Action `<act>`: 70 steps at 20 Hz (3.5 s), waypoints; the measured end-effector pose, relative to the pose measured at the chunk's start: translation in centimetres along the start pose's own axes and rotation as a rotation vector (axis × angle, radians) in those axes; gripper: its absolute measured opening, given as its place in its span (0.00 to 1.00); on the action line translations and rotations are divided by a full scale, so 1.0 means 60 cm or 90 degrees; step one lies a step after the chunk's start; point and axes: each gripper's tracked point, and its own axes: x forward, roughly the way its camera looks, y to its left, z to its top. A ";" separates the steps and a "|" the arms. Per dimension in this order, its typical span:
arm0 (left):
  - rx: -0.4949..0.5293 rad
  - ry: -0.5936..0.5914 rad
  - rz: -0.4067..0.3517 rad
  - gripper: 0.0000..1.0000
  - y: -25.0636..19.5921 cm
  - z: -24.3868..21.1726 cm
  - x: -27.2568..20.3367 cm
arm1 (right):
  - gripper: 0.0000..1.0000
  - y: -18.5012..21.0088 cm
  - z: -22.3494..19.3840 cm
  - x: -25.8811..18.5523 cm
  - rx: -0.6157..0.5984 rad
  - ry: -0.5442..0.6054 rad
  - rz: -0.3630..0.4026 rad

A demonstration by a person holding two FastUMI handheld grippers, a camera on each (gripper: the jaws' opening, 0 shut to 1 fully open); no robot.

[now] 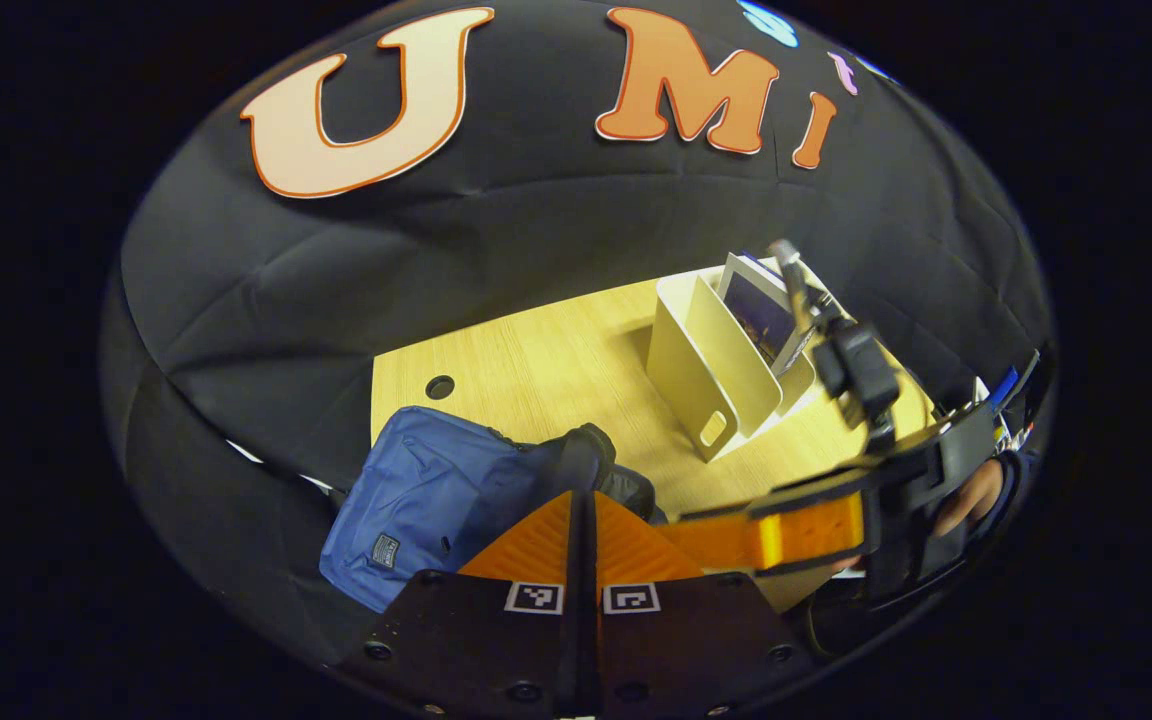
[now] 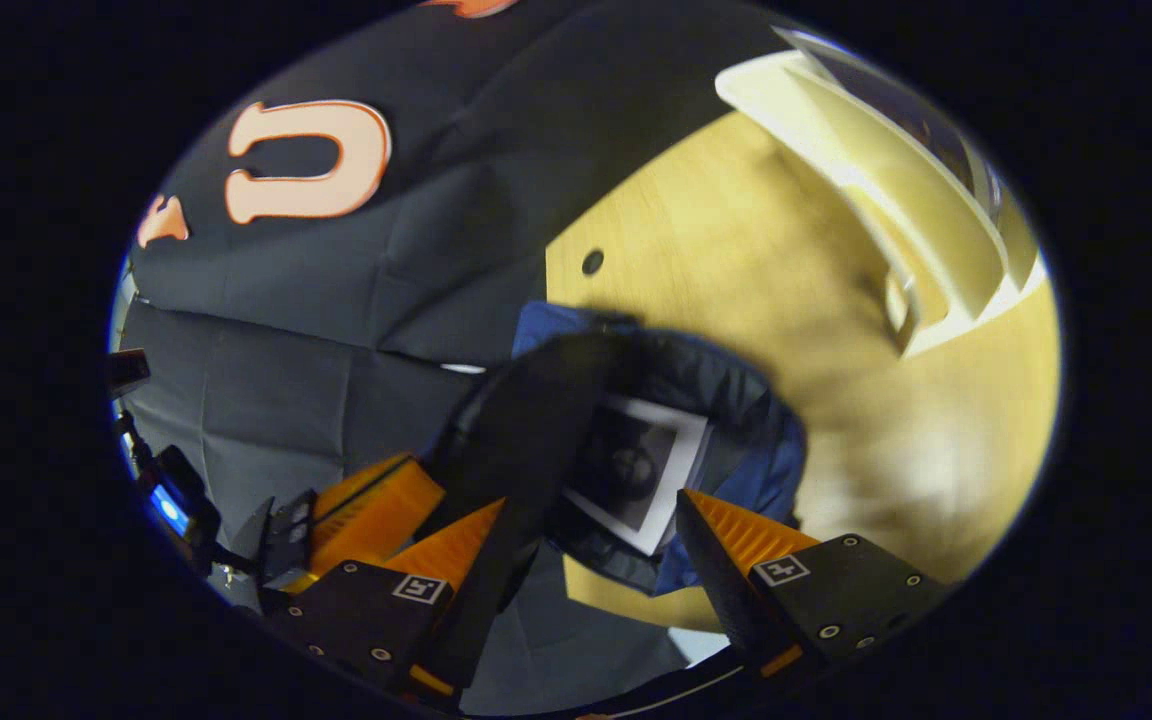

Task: Open the schoolbag, grab two books from the bookshelf and put them into the schoolbag.

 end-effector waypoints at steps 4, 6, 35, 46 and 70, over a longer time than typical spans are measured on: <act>-0.004 0.005 0.004 0.00 -0.007 -0.005 0.007 | 0.95 -0.064 0.126 -0.120 -0.095 -0.105 -0.100; -0.012 0.007 0.003 0.00 -0.008 -0.009 0.008 | 0.95 -0.107 0.192 -0.168 -0.127 -0.142 -0.164; -0.072 -0.005 0.016 0.00 -0.015 -0.032 -0.014 | 0.46 -0.399 0.380 -0.088 -0.229 0.134 -0.510; -0.066 -0.002 -0.002 0.00 -0.018 -0.030 -0.010 | 0.40 -0.327 0.375 -0.186 -0.211 0.112 -0.438; -0.001 0.002 0.016 0.00 0.023 0.010 -0.038 | 0.39 -0.035 0.180 -0.278 -0.253 -0.022 -0.134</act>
